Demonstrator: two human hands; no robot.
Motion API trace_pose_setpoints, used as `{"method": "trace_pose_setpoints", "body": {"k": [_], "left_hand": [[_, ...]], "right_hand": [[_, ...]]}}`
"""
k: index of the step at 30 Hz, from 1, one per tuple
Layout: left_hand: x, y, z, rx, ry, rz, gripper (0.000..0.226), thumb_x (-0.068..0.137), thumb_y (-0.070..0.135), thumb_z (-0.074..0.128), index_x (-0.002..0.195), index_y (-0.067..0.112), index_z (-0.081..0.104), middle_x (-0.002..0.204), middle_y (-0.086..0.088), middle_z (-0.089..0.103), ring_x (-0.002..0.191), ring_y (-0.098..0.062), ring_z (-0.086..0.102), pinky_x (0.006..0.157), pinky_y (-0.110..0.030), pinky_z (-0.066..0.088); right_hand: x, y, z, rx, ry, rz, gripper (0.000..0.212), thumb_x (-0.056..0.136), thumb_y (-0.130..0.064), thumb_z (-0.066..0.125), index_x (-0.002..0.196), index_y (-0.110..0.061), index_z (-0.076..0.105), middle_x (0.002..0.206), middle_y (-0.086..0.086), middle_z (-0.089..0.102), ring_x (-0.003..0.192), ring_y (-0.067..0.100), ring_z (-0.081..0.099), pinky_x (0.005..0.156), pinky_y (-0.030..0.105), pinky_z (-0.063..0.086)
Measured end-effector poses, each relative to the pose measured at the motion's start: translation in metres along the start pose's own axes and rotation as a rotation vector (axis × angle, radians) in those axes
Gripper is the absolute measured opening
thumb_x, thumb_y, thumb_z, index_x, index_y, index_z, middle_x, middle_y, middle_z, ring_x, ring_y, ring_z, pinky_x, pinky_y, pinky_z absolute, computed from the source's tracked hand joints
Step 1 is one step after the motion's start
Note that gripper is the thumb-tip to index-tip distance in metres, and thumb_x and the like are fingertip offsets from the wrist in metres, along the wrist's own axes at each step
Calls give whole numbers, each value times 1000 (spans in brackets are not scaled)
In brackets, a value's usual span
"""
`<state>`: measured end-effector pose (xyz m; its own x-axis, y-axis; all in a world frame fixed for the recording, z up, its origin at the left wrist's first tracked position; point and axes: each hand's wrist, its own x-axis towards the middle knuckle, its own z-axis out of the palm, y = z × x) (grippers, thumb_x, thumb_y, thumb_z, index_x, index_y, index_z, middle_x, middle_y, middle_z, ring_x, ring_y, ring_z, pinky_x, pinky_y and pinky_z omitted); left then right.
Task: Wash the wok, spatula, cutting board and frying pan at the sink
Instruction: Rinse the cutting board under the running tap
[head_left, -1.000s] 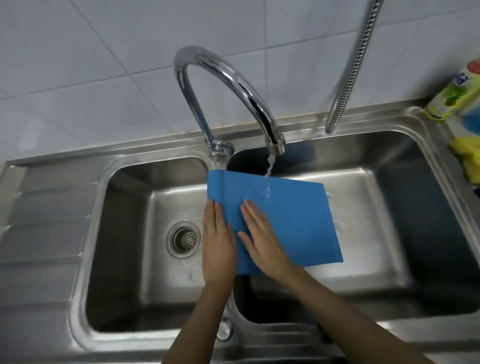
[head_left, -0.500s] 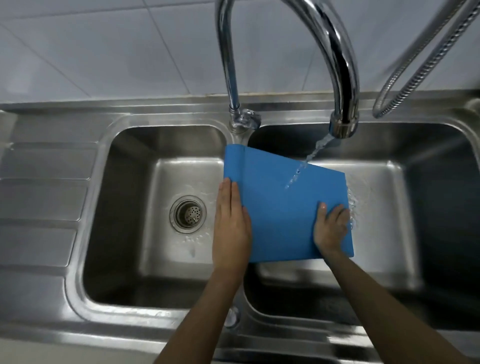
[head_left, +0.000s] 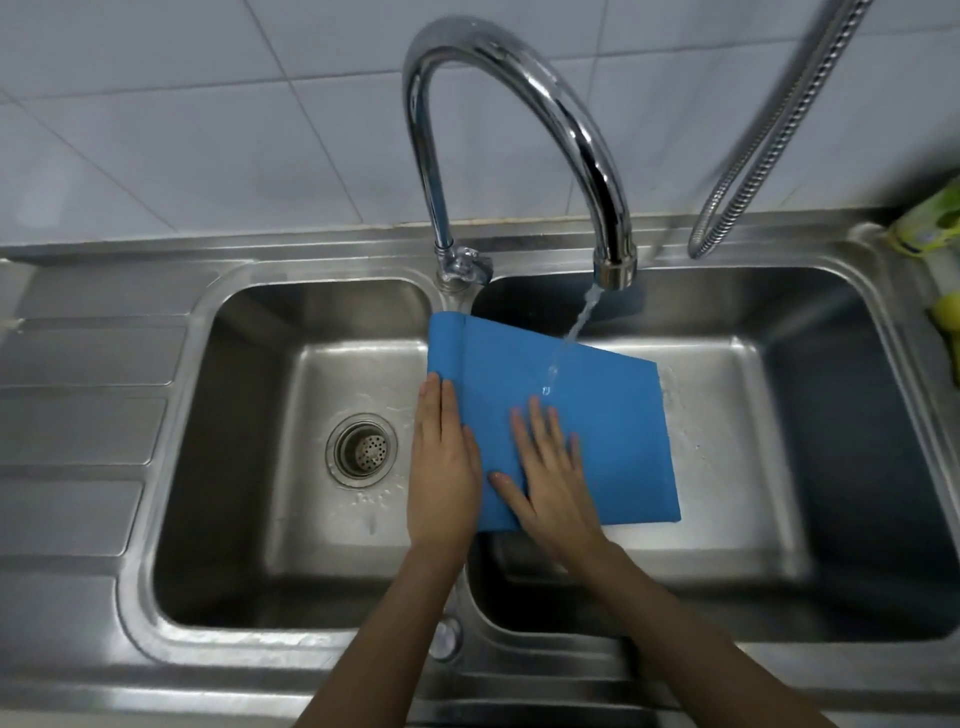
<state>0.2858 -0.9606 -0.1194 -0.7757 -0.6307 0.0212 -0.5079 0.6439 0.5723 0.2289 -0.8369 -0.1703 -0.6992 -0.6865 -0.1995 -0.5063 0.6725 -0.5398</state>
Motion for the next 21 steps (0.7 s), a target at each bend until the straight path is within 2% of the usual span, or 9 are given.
{"method": "trace_pose_setpoints", "body": {"k": [2, 4, 7, 9, 11, 14, 16, 19, 21], "left_hand": [[1, 0, 1, 37, 21, 13, 53, 100, 5, 43, 150, 1, 26, 159, -12, 23, 147, -24, 21, 119, -33, 18], [1, 1, 1, 40, 17, 14, 52, 99, 4, 43, 149, -1, 27, 158, -14, 25, 146, -26, 23, 119, -33, 17], [1, 3, -1, 57, 5, 17, 52, 100, 4, 42, 150, 0, 26, 158, -13, 24, 146, -25, 22, 119, -31, 15], [1, 3, -3, 60, -7, 11, 53, 101, 6, 40, 150, 1, 24, 159, -12, 21, 147, -24, 20, 119, -29, 13], [0, 5, -5, 38, -30, 15, 54, 102, 8, 39, 152, 3, 20, 160, -11, 17, 148, -23, 16, 119, -28, 12], [1, 2, -10, 49, -99, 56, 56, 101, 6, 39, 152, 1, 16, 161, -14, 13, 148, -27, 15, 121, -37, 18], [2, -9, -17, 123, -152, 130, 57, 102, 17, 40, 152, 0, 17, 161, -14, 13, 149, -27, 12, 121, -43, 19], [4, -30, -41, 188, -277, 328, 72, 98, 56, 15, 153, 9, 17, 161, -3, 8, 149, -14, 2, 122, -26, 2], [9, -41, -65, 183, -380, 478, 75, 95, 65, 10, 154, 18, 15, 161, 5, 4, 148, -6, -3, 119, -18, -6]], "right_hand": [[-5, 25, -4, 46, -46, 292, 84, 87, -73, 7, 151, -21, -13, 159, 4, -16, 147, 25, -12, 119, 47, 2], [-14, 52, -14, 19, -163, 405, 81, 90, -65, 14, 151, -18, -11, 160, 4, -13, 148, 27, -2, 116, 49, 17], [-30, 65, -40, -133, -274, 253, 84, 88, -65, 14, 152, -12, -2, 160, 8, -6, 145, 29, 13, 116, 45, 23], [-39, 49, -49, -149, -246, -4, 83, 90, -59, 30, 152, -10, 7, 160, 9, -4, 145, 27, 14, 117, 44, 21], [-41, 23, -48, -221, -242, -147, 96, 77, -58, 45, 152, -10, 11, 160, 12, 2, 142, 27, 18, 115, 43, 25], [-27, -13, -27, -393, -218, -27, 113, 51, -51, 80, 141, -3, 31, 143, 24, 43, 117, 34, 55, 86, 40, 53], [-19, -23, -15, -457, -168, 20, 106, 48, -38, 88, 133, -2, 36, 130, 24, 56, 103, 35, 65, 71, 36, 58], [-25, -23, -26, -364, -124, 13, 107, 53, -38, 86, 137, -1, 33, 136, 25, 50, 110, 40, 61, 77, 38, 57], [-33, -19, -47, -282, -103, -46, 96, 77, -33, 72, 149, -4, 16, 154, 23, 23, 135, 42, 35, 100, 44, 44]]}}
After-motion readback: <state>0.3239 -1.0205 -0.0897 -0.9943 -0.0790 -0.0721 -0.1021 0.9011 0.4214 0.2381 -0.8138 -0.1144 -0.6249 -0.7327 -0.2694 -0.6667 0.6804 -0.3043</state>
